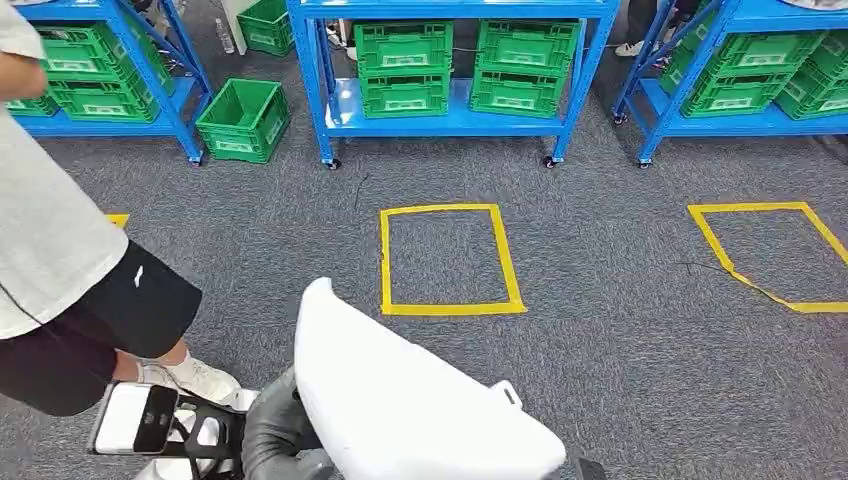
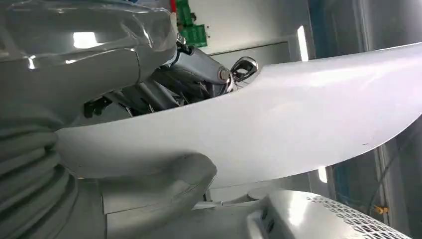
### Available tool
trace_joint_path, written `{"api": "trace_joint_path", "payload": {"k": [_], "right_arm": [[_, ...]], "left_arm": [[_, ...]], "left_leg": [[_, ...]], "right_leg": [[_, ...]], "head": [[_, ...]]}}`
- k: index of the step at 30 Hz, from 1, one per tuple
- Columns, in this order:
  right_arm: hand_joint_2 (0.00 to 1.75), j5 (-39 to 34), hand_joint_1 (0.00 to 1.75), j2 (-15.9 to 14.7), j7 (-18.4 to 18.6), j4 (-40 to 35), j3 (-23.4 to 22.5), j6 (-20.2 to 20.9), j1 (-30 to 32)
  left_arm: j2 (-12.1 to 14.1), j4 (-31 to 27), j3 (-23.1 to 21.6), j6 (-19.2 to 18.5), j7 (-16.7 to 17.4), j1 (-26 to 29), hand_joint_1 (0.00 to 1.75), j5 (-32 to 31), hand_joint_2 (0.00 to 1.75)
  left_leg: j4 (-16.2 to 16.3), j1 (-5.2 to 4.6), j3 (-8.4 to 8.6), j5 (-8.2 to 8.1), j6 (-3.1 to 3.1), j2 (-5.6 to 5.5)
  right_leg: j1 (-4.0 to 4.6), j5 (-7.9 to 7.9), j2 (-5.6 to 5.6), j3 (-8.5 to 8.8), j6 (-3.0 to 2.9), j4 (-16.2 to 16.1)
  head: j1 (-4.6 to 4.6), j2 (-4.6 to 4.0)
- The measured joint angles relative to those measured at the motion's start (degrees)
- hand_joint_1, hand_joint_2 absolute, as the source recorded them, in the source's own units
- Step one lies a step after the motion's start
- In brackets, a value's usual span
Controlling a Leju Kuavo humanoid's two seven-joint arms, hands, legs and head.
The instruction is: Take the parts from the cabinet and place them on the table.
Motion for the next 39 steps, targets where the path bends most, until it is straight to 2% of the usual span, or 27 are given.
{"api": "trace_joint_path", "payload": {"k": [1, 2, 3, 5, 6, 7, 10, 11, 13, 15, 16, 17, 18, 19, 21, 22, 25, 26, 27, 28, 30, 32, 33, 35, 36, 37, 39], "right_arm": [[0.00, 0.2, 0.00, -0.1, 0.0, 0.0, 0.0, -0.1, 0.2], [0.00, 0.3, 0.00, -0.3, 0.0, 0.0, -0.2, -0.2, 0.3], [0.00, 0.5, 0.00, -0.4, 0.0, 0.0, -0.3, -0.3, 0.4], [0.00, 0.8, 0.00, -0.6, 0.0, -0.2, -0.5, -0.4, 0.6], [0.00, 1.0, 0.00, -0.8, 0.0, -0.2, -0.6, -0.5, 0.6], [0.00, 1.1, 0.00, -0.9, 0.0, -0.3, -0.7, -0.5, 0.5], [0.00, 1.4, 0.00, -1.2, 0.0, -0.3, -0.8, -0.6, 1.3], [0.00, 1.5, 0.00, -1.2, 0.0, -0.4, -0.8, -0.6, 1.5], [0.00, 1.7, 0.00, -1.2, 0.0, -0.6, -0.8, -0.6, 1.5], [0.00, 2.1, 0.00, -1.2, 0.1, -0.6, -0.7, -0.6, 1.6], [0.00, 2.3, 0.00, -1.2, 0.3, -0.6, -0.7, -0.6, 1.8], [0.00, 2.6, 0.00, -1.2, 0.4, -0.6, -0.7, -0.6, 1.9], [0.00, 2.8, 0.00, -1.2, 0.6, -0.6, -0.7, -0.6, 1.9], [0.00, 3.0, 0.00, -1.1, 0.7, -0.6, -0.7, -0.6, 1.8], [0.00, 3.3, 0.00, -1.1, 1.0, -0.7, -0.7, -0.6, 1.7], [0.00, 3.5, 0.00, -1.1, 1.1, -0.8, -0.6, -0.5, 1.6], [0.00, 4.4, 0.00, -1.1, 1.4, -1.1, -0.3, -0.2, 1.1], [0.00, 4.6, 0.00, -1.0, 1.4, -1.2, -0.2, -0.2, 0.9], [0.00, 4.6, 0.00, -1.1, 1.4, -1.3, 0.0, -0.1, 0.7], [0.00, 4.7, 0.00, -1.2, 1.4, -1.4, 0.1, 0.0, 0.5], [0.00, 5.0, 0.00, -1.4, 1.6, -1.5, 0.3, 0.2, 0.4], [0.00, 5.1, 0.00, -1.6, 1.9, -1.5, 0.4, 0.4, 0.5], [0.00, 5.2, 0.00, -1.6, 2.1, -1.5, 0.5, 0.5, 0.4], [0.00, 5.3, 0.00, -1.7, 2.3, -1.5, 0.5, 0.7, 0.3], [0.00, 5.3, 0.00, -1.8, 2.5, -1.5, 0.6, 0.8, 0.2], [0.00, 5.3, 0.00, -2.0, 2.5, -1.5, 0.6, 0.9, 0.0], [0.00, 5.4, 0.00, -1.9, 2.7, -1.5, 0.6, 1.1, -0.2]], "left_arm": [[0.0, 0.1, 0.0, 0.0, 0.0, 0.0, 1.75, 0.0, 1.75], [0.0, 0.3, 0.0, 0.0, 0.0, 0.0, 1.75, 0.0, 1.75], [0.0, 0.4, 0.0, -0.1, 0.0, 0.0, 1.75, 0.0, 1.75], [-0.1, 0.6, 0.0, -0.2, 0.0, 0.0, 1.75, 0.0, 1.75], [-0.2, 0.6, 0.0, -0.2, 0.0, 0.0, 1.75, 0.0, 1.75], [-0.2, 0.7, 0.0, -0.2, -0.2, 0.0, 1.75, 0.1, 1.75], [-0.2, 0.7, 0.0, -0.3, -0.5, 0.2, 1.75, 0.1, 1.75], [-0.1, 0.7, 0.1, -0.5, -0.5, 0.3, 1.75, 0.1, 1.75], [0.0, 0.7, 0.1, -0.7, -0.7, 0.4, 1.75, 0.1, 1.75], [0.1, 0.8, 0.1, -0.6, -0.9, 0.8, 1.75, 0.1, 1.75], [0.1, 0.9, 0.2, -0.5, -0.9, 1.1, 1.75, 0.0, 1.75], [0.2, 1.0, 0.2, -0.3, -1.0, 1.4, 1.75, -0.2, 1.75], [0.3, 1.0, 0.3, -0.2, -1.2, 1.6, 1.75, -0.4, 1.75], [0.3, 1.0, 0.3, -0.2, -1.2, 1.7, 1.75, -0.5, 1.75], [0.4, 1.0, 0.5, -0.2, -1.5, 1.7, 1.75, -0.7, 1.75], [0.4, 1.0, 0.6, -0.2, -1.6, 1.7, 1.75, -0.9, 1.75], [0.6, 1.0, 0.8, -0.2, -1.8, 1.8, 1.75, -1.0, 1.75], [0.5, 1.0, 0.9, -0.2, -1.9, 1.7, 1.75, -1.0, 1.75], [0.5, 1.0, 0.9, -0.2, -1.9, 1.7, 1.75, -1.0, 1.75], [0.5, 1.0, 0.9, -0.2, -1.9, 1.6, 1.75, -1.0, 1.75], [0.5, 1.0, 0.9, -0.2, -1.9, 1.7, 1.75, -1.1, 1.75], [0.5, 1.0, 0.9, -0.2, -1.9, 1.7, 1.75, -1.1, 1.75], [0.5, 1.0, 0.9, -0.2, -1.9, 1.7, 1.75, -1.1, 1.75], [0.4, 1.0, 0.9, 0.0, -1.9, 1.5, 1.75, -1.1, 1.75], [0.3, 1.0, 0.9, 0.0, -1.9, 1.4, 1.75, -1.1, 1.75], [0.3, 1.0, 0.9, 0.0, -1.9, 1.2, 1.75, -1.2, 1.75], [0.3, 1.0, 0.9, 0.3, -1.7, 1.0, 1.75, -1.5, 1.75]], "left_leg": [[0.1, -0.30, -0.60, 0.40, 0.09, 0.00], [0.1, -0.47, -1.06, 0.70, 0.10, -0.01], [0.2, -0.64, -1.35, 0.95, 0.07, -0.05], [0.9, -0.80, -1.79, 1.18, -0.08, -0.14], [1.5, -0.80, -2.27, 1.16, -0.15, -0.10], [2.4, -1.44, -2.92, 0.97, -0.42, -0.07], [2.3, -1.04, -3.20, 1.43, -1.18, -0.02], [2.6, -1.04, -3.36, 1.21, -1.32, -0.06], [6.9, -0.50, -4.93, -2.23, -2.66, -0.24], [15.9, 0.36, -8.84, -6.75, -3.63, -0.21], [20.0, 0.77, -10.57, -8.12, -4.03, -0.20], [20.7, 1.10, -10.72, -7.80, -4.25, -0.18], [18.6, 1.37, -9.54, -6.30, -4.39, -0.13], [14.0, 1.61, -6.96, -3.90, -4.48, -0.13], [3.0, 1.79, -1.00, -0.03, -4.23, -0.12], [2.1, 1.33, -0.67, -0.83, -4.01, -0.12], [2.3, 0.84, -1.54, -0.48, -2.94, -0.29], [1.5, 0.77, -1.30, 0.07, -2.23, -0.32], [0.6, 1.17, -0.89, 0.81, -1.70, -0.18], [0.4, 1.09, -1.07, 1.14, -1.17, -0.25], [0.4, 0.70, -1.59, 1.41, -0.79, -0.56], [0.6, 0.33, -2.08, 1.66, -0.65, -1.25], [0.7, 0.20, -2.15, 1.72, -0.66, -1.68], [1.1, 0.14, -2.28, 1.75, -0.77, -2.74], [1.5, 0.11, -2.47, 1.69, -0.88, -3.29], [2.2, -0.31, -2.94, 1.50, -1.22, -3.66], [2.3, -0.14, -3.39, 1.65, -1.83, -4.35]], "right_leg": [[0.13, -1.37, 0.00, -0.70, 0.02, 3.3], [0.19, -1.47, 0.00, 0.04, 0.23, 3.3], [0.31, -0.94, 0.00, 2.25, 0.49, 1.0], [0.67, 1.57, -0.01, 9.92, 1.00, -10.5], [0.85, 1.48, -0.02, 12.57, 0.50, -15.0], [1.05, 1.53, -0.09, 12.85, 0.16, -15.5], [1.35, 1.97, -0.12, 12.48, -0.50, -15.4], [0.19, 2.37, -0.16, 12.58, -0.99, -15.8], [0.22, 2.60, -0.19, 12.49, -1.22, -15.8], [0.23, 2.73, -0.19, 12.17, -1.25, -15.8], [0.21, 2.86, -0.21, 12.00, -1.12, -15.8], [0.15, 3.01, -0.21, 11.92, -1.15, -15.8], [0.07, 3.08, -0.20, 11.88, -1.04, -15.8], [-0.04, 3.15, -0.17, 11.89, -0.92, -15.8], [-0.11, 3.33, -0.13, 11.98, -0.62, -15.8], [0.34, 3.56, -0.14, 11.68, -0.21, -15.8], [-0.04, 4.10, -0.18, 11.34, 0.99, -16.2], [0.03, 4.34, -0.18, 11.46, 1.43, -16.6], [-0.12, 3.66, -0.16, 10.67, 1.28, -15.5], [-0.01, 1.75, -0.12, 9.25, 0.58, -12.5], [0.16, -2.44, -0.05, 4.88, -0.32, -2.9], [0.19, -4.04, -0.04, 2.26, -0.08, 3.1], [0.18, -3.30, -0.03, 3.22, 0.33, 1.6], [0.17, 0.14, 0.40, 8.53, 1.26, -7.8], [0.13, 1.70, 1.80, 11.50, 1.37, -13.3], [0.34, 1.61, 3.10, 12.23, 0.90, -15.3], [0.67, 1.95, 2.01, 12.12, 0.37, -15.3]], "head": [[0.04, 0.00], [0.00, 0.00], [0.00, 0.00], [0.02, 0.00], [0.02, 0.00], [-0.02, 0.00], [-0.09, 0.00], [-0.09, 0.00], [-0.42, 0.00], [-0.39, 0.00], [-0.39, 0.00], [-0.39, 0.00], [-0.39, 0.00], [-0.39, 0.00], [-0.39, 0.00], [-0.37, 0.00], [-0.37, 0.00], [-0.39, 0.00], [-0.24, 0.00], [-0.20, 0.00], [-0.07, 0.00], [-0.07, 0.00], [-0.07, 0.00], [-0.04, 0.00], [-0.04, 0.00], [-0.09, 0.00], [-0.15, 0.00]]}}
